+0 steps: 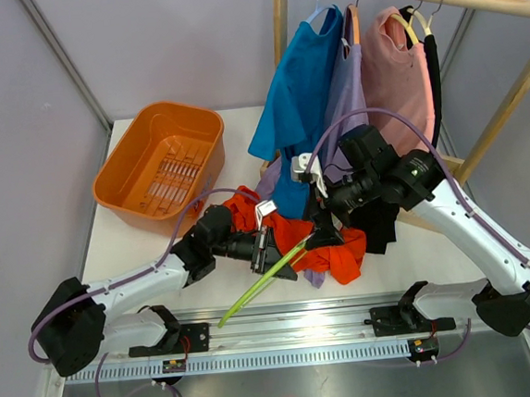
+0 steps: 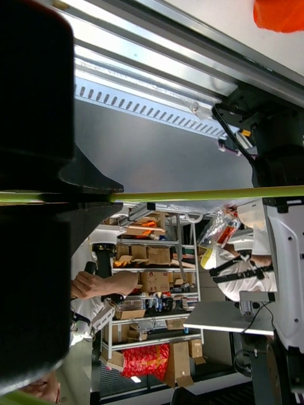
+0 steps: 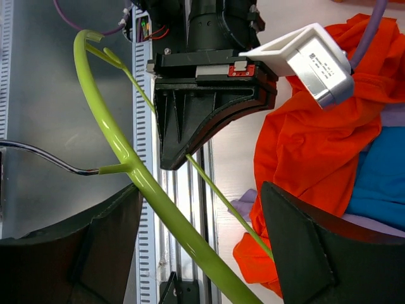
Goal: Remove the t-shirt from the hanger
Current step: Pass the hanger from the right arm to the left
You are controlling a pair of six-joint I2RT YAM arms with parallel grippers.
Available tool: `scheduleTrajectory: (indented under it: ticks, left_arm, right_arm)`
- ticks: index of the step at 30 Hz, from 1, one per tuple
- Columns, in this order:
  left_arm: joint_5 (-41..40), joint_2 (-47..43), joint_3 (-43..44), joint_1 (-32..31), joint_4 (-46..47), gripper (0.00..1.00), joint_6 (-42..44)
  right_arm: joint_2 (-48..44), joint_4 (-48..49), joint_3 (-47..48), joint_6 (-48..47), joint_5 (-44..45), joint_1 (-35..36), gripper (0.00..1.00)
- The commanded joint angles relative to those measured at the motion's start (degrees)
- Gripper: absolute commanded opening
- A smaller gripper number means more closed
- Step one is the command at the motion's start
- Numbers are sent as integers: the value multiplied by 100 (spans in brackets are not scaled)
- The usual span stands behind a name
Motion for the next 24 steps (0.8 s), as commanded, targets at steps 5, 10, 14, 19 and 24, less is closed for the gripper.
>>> scheduleTrajectory:
  ticks: [5,10,14,19,24]
  left_arm:
    - [423,-418,237,-53,1355,0,-489]
    - [476,-427,299,-53,1442,0,-551]
    - [564,-418,334,-53,1495,0,-542]
    - [923,-418,369,-62,1486,0,-480]
    - [1451,-698,781,-71,-118,0,677]
  right_arm:
    - [412,1021,530,512,678,-38,94]
    - [693,1153,776,934,968,-38,100]
    - [860,1162,987,1022,837,-38,100]
    - [1097,636,1505,444,222,-38,99]
    - [1378,-261,2199,-524,-552,-38,99]
